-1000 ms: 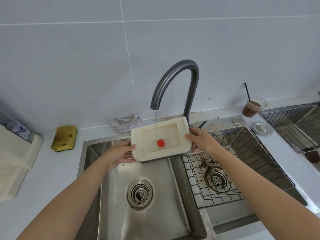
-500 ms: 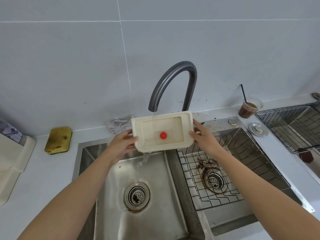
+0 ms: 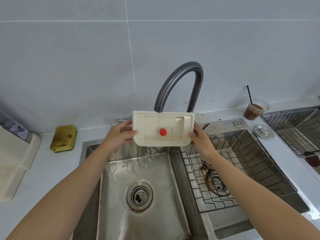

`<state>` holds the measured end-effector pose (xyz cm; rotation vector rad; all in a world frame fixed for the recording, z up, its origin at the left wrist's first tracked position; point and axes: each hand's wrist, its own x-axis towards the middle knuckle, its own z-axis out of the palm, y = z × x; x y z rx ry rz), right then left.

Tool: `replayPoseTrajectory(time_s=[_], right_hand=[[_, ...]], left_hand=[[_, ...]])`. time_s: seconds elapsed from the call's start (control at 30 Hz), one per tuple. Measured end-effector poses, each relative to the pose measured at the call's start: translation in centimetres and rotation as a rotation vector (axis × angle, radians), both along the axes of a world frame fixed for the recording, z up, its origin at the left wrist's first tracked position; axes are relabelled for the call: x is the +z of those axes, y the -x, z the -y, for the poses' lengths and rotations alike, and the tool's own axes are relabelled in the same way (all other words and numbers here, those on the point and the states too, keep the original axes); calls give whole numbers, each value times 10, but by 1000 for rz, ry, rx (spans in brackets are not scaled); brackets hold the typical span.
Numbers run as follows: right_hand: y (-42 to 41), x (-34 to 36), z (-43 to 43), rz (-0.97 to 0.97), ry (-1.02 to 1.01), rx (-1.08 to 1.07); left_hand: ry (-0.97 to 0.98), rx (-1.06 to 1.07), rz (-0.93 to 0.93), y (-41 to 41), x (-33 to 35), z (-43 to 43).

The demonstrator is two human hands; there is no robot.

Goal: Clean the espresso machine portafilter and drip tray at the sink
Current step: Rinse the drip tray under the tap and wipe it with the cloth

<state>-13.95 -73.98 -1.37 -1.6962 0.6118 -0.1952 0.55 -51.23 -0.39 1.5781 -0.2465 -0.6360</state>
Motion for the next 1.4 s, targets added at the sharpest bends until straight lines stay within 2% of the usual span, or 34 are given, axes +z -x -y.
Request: replayPoseTrajectory(time_s=[0.3, 0.67, 0.97, 1.23, 1.4], right_hand=[[-21, 1, -19, 11, -63, 20], [-48, 11, -38, -11, -64, 100], [-51, 8, -56, -77, -72, 205], [-38, 6, -57, -165, -152, 230], [-23, -1, -48, -246, -130, 215]], left_hand=[[-32, 40, 79, -6, 11, -21], [-7, 151, 34, -15, 14, -48], [-25, 169, -123, -13, 3, -72], [101, 178, -308, 13, -21, -73], [160, 247, -437, 35, -42, -59]])
